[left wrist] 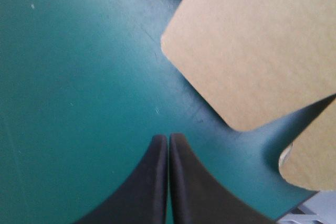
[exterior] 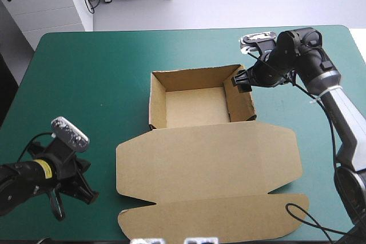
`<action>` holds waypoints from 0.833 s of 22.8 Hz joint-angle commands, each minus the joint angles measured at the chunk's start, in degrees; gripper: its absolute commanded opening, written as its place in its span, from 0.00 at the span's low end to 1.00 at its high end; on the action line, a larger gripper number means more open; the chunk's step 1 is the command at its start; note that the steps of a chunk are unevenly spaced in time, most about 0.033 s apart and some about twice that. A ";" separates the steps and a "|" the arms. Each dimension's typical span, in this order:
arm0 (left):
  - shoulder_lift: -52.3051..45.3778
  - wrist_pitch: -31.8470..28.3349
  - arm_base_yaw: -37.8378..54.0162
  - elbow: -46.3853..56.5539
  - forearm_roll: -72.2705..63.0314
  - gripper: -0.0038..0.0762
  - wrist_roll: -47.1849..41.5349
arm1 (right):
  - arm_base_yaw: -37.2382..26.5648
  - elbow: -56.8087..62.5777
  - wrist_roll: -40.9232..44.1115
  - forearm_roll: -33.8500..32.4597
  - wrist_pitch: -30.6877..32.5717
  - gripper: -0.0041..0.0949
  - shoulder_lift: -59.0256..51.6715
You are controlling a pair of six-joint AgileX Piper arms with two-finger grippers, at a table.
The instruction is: Fold the box
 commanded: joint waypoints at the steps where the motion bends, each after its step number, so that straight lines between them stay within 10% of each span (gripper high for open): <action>1: -5.62 -5.08 -0.43 6.93 -0.06 0.04 -3.59 | -0.10 -1.65 -0.71 -0.13 -1.71 0.77 -0.35; 11: -11.99 -8.68 -0.43 20.17 -0.18 0.04 -6.45 | -0.10 -1.65 -0.58 -0.13 -3.63 0.73 9.76; 19: -11.99 -8.77 -0.43 20.35 0.20 0.04 -6.45 | -0.10 -1.65 -0.09 0.56 -7.66 0.03 13.30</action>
